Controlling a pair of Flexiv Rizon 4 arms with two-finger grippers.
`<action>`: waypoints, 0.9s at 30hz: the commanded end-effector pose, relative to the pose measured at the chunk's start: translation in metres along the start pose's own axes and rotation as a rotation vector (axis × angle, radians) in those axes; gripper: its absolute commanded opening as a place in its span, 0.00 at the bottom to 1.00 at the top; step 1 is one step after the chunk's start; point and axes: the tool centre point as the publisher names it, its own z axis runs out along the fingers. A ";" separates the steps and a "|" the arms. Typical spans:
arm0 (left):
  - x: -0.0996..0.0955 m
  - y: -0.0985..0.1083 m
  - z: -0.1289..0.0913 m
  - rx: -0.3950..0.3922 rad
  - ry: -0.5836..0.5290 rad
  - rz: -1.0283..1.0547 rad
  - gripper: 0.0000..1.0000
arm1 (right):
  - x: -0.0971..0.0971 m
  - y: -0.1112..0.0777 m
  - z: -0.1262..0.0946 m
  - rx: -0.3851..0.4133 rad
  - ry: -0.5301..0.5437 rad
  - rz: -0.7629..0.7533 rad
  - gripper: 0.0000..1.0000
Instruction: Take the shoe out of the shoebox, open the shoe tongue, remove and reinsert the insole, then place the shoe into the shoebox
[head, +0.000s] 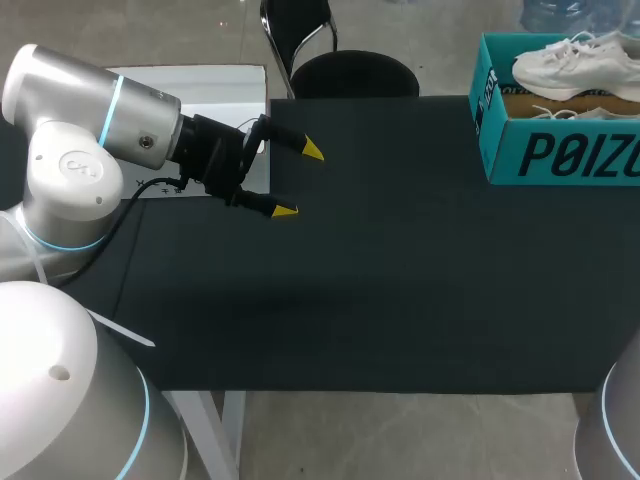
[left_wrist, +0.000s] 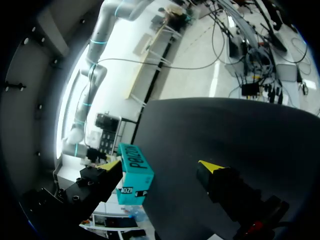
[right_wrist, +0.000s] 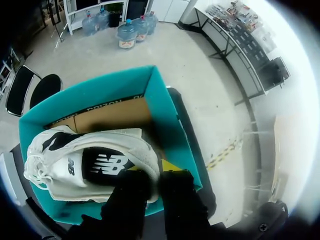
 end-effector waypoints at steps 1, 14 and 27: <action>-0.001 0.000 0.000 -0.001 0.004 0.001 1.00 | 0.002 0.017 0.010 0.014 -0.005 0.002 0.00; -0.001 0.000 0.000 -0.001 0.004 0.001 1.00 | 0.009 0.043 0.030 0.020 -0.032 0.001 0.00; -0.001 0.000 0.000 -0.001 0.004 0.001 1.00 | 0.013 0.065 0.041 0.006 -0.046 -0.014 0.00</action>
